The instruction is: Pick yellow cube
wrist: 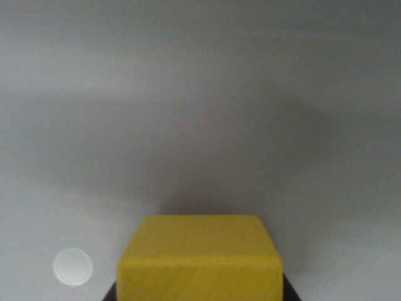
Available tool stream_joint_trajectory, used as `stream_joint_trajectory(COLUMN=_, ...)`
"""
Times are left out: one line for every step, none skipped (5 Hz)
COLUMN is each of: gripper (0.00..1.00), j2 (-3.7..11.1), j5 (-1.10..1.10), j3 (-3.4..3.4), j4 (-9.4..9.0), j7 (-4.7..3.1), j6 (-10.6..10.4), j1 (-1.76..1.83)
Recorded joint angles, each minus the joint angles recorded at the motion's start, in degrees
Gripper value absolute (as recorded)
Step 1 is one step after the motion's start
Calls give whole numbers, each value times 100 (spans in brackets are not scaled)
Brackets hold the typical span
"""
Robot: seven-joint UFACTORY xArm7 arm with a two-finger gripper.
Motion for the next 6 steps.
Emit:
stream_joint_trajectory(gripper=100, j2=-4, j5=1, j3=1, j4=99, j7=-1, j6=104, j1=2)
stream_joint_trajectory(gripper=100, j2=-4, j5=1, j3=1, j4=99, j7=-1, j6=104, j1=2)
stream_joint_trajectory(gripper=100, j2=-10, j5=2, j3=2, j4=223, j7=-2, j6=233, j1=5)
stream_joint_trajectory(gripper=100, j2=-10, j5=2, j3=2, j4=223, j7=-2, j6=233, j1=5)
stream_joint_trajectory(gripper=100, j2=-16, j5=3, j3=3, j4=369, j7=-3, j6=386, j1=8)
stream_joint_trajectory(gripper=100, j2=-16, j5=3, j3=3, j4=369, j7=-3, j6=386, j1=8)
